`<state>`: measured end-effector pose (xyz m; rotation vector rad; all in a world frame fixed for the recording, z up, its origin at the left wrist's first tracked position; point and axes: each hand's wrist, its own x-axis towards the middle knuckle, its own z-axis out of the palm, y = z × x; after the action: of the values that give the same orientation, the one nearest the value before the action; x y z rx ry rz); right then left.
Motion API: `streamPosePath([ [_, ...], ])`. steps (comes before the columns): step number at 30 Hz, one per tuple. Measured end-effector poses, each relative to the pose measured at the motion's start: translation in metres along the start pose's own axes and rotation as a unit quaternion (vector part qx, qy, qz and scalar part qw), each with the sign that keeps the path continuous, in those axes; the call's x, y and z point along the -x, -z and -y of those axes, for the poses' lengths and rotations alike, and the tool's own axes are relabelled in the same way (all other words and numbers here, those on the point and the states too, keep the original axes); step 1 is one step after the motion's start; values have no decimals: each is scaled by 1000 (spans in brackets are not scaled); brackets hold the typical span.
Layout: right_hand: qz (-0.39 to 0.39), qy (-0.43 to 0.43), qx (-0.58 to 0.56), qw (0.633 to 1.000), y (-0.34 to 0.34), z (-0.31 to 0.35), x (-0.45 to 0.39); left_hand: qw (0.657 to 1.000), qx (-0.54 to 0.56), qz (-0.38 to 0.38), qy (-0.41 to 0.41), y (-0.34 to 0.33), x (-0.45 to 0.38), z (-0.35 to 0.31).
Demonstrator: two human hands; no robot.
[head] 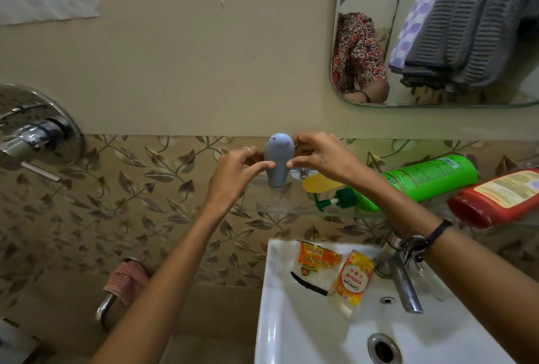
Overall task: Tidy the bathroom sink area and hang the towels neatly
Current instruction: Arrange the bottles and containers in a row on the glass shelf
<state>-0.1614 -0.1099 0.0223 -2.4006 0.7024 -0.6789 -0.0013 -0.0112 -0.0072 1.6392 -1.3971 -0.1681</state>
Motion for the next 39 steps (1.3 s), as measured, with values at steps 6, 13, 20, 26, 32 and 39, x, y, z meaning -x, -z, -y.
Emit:
streamPosePath([
  [6, 37, -3, 11, 999, 3, 6, 5, 1000, 9, 11, 17, 1, 4, 8],
  [13, 57, -36, 124, 990, 41, 0, 21, 999, 1, 5, 54, -7, 24, 3],
  [20, 89, -66, 293, 950, 68, -10, 42, 979, -78, -76, -174, -34, 37, -61],
  [26, 72, -93, 379, 918, 63, -15, 37, 977, -168, 126, -27, -76, 1, -78],
  [32, 66, -81, 400, 911, 56, -20, 36, 941, -276, 196, 16, -92, -11, -66],
  [39, 66, -73, 384, 918, 54, -33, 35, 967, -206, 150, 10, -91, -10, -68],
])
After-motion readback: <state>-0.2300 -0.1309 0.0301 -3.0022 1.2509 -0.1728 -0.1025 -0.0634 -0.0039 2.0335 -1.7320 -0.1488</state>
